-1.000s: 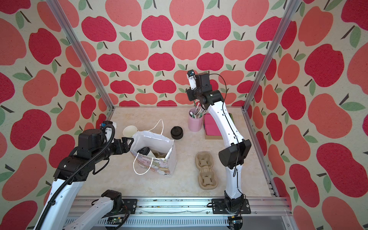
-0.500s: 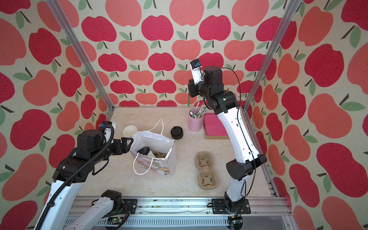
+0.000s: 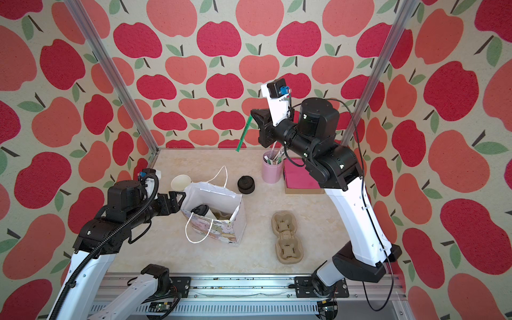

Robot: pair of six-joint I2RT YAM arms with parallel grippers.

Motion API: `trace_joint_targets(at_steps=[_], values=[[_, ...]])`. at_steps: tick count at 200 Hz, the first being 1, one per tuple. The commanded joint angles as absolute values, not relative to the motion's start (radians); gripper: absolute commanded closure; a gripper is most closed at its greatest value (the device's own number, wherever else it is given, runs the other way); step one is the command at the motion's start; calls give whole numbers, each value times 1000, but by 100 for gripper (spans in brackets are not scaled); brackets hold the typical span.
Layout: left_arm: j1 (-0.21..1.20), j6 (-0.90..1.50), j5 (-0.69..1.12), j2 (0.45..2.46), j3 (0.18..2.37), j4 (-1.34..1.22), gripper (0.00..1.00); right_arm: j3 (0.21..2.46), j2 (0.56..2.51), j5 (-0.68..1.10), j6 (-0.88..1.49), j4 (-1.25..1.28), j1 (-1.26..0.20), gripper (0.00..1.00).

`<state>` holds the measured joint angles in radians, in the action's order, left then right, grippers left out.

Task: Pack a coffee takeout order
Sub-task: Place the straw in the takeout bag.

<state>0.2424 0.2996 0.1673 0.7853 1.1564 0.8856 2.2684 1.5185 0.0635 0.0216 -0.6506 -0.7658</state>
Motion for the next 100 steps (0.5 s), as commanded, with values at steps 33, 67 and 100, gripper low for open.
trace_joint_targets(at_steps=[33, 67, 100], values=[[237, 346, 149, 775, 1148, 855, 14, 2245, 1496, 110, 80, -660, -906, 100], [235, 348, 140, 769, 1148, 848, 12, 2189, 1491, 82, 85, -664, -986, 100], [231, 348, 134, 758, 1151, 851, 9, 2097, 1489, 82, 95, -629, -1041, 100]])
